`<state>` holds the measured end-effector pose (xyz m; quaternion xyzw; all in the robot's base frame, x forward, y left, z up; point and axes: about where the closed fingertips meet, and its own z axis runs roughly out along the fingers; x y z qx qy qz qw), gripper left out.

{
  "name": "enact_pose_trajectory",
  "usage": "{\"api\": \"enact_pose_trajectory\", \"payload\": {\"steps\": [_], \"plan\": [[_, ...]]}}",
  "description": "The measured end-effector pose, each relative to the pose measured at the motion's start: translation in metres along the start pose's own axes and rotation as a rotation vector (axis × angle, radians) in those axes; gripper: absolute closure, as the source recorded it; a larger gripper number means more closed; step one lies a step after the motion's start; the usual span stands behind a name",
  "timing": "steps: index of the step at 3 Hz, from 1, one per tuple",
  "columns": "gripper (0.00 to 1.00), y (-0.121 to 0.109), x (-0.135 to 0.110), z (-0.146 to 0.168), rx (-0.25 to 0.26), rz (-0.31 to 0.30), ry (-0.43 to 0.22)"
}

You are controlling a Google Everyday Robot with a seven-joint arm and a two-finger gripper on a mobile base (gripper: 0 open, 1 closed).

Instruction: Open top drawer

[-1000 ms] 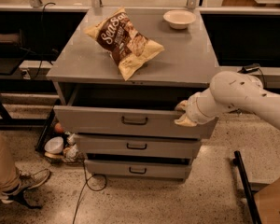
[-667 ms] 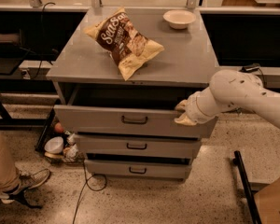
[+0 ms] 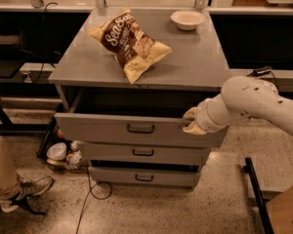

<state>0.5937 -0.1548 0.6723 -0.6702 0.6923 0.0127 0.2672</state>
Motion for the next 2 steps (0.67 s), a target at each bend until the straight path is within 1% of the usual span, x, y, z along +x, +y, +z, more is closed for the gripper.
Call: {"api": "enact_pose_trajectory", "payload": {"steps": [1,2], "plan": [[1.0,-0.001,-0.001,-0.001,0.0,0.0,0.0],[1.0,0.015,0.0,-0.006,0.005,0.016,0.002]]}}
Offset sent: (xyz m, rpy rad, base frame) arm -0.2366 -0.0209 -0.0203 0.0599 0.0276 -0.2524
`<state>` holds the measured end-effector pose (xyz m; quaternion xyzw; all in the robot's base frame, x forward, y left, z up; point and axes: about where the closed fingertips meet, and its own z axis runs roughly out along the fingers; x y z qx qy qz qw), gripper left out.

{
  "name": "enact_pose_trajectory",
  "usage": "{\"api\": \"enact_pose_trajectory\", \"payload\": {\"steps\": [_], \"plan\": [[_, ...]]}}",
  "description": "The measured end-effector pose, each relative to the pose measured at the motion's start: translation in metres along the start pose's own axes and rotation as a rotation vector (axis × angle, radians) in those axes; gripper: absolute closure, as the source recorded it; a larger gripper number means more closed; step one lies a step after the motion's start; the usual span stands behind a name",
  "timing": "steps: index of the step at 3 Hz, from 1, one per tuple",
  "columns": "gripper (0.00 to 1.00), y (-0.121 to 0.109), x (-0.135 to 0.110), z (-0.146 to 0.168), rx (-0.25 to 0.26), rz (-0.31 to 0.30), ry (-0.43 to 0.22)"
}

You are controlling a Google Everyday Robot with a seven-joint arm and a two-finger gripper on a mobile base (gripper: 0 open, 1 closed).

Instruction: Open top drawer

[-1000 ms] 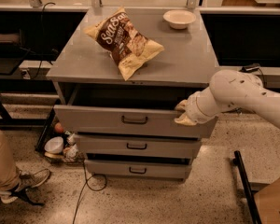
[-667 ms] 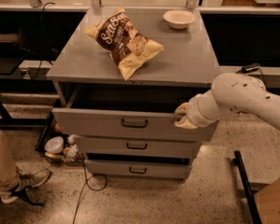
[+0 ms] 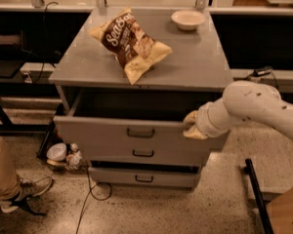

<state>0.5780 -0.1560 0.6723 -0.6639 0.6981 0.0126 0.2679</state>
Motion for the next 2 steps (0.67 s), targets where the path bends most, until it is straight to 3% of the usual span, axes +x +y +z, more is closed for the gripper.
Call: {"api": "enact_pose_trajectory", "payload": {"steps": [2], "plan": [[1.0,-0.001,-0.0012,-0.0025,0.0,0.0,0.0]]}}
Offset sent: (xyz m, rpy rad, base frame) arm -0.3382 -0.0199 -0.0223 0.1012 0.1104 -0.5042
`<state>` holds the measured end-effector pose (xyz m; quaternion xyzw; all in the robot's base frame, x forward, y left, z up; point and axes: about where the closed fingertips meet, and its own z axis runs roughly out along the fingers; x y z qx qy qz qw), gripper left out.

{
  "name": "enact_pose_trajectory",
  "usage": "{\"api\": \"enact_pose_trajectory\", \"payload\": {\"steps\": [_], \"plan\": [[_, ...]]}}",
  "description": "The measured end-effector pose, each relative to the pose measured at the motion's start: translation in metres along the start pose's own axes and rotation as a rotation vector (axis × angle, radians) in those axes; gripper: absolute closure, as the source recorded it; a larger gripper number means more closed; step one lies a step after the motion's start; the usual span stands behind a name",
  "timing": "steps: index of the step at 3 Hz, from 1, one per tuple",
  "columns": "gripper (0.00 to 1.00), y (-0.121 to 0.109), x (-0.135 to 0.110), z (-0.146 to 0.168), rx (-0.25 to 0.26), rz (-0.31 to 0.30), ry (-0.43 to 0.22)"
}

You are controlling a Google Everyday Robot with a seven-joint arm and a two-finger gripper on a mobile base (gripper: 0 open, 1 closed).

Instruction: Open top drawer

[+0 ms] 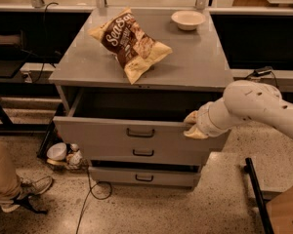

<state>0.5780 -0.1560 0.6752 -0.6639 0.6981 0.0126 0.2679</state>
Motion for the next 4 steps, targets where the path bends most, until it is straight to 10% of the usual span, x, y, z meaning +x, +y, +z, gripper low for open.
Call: {"api": "enact_pose_trajectory", "payload": {"steps": [4], "plan": [[1.0,0.0153,-0.0003,-0.0069,0.006,0.025,0.005]]}}
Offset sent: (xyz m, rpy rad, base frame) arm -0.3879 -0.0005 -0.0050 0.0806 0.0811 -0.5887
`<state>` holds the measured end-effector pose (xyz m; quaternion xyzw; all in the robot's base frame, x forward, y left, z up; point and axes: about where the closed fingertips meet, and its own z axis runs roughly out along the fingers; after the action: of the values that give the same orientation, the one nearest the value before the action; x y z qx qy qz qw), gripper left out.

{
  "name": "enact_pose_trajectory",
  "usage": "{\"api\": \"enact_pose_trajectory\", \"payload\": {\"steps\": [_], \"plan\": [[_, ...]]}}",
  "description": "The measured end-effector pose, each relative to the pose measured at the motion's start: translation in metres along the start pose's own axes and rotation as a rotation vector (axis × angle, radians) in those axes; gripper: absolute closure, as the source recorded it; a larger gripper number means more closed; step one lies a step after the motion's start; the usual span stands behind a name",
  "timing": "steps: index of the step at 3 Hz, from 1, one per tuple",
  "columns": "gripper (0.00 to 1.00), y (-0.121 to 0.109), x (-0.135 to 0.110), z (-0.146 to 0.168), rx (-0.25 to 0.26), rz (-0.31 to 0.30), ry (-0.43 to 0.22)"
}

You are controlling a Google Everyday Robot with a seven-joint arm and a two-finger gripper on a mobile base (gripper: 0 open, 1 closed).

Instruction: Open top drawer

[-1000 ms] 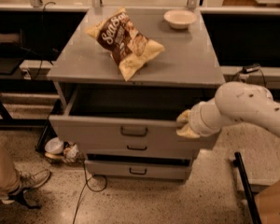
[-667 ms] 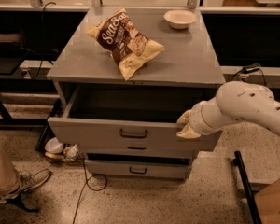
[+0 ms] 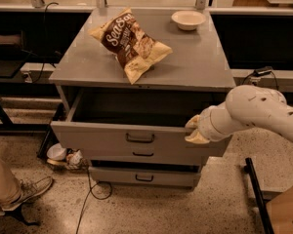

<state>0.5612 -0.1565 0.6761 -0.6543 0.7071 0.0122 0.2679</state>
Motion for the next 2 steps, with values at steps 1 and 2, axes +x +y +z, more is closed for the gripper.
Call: {"api": "enact_pose_trajectory", "payload": {"steps": [1,2], "plan": [[0.84,0.0192,-0.0017,-0.0072,0.007,0.033,0.01],[0.61,0.0187,-0.0018,-0.007,0.007,0.033,0.01]]}}
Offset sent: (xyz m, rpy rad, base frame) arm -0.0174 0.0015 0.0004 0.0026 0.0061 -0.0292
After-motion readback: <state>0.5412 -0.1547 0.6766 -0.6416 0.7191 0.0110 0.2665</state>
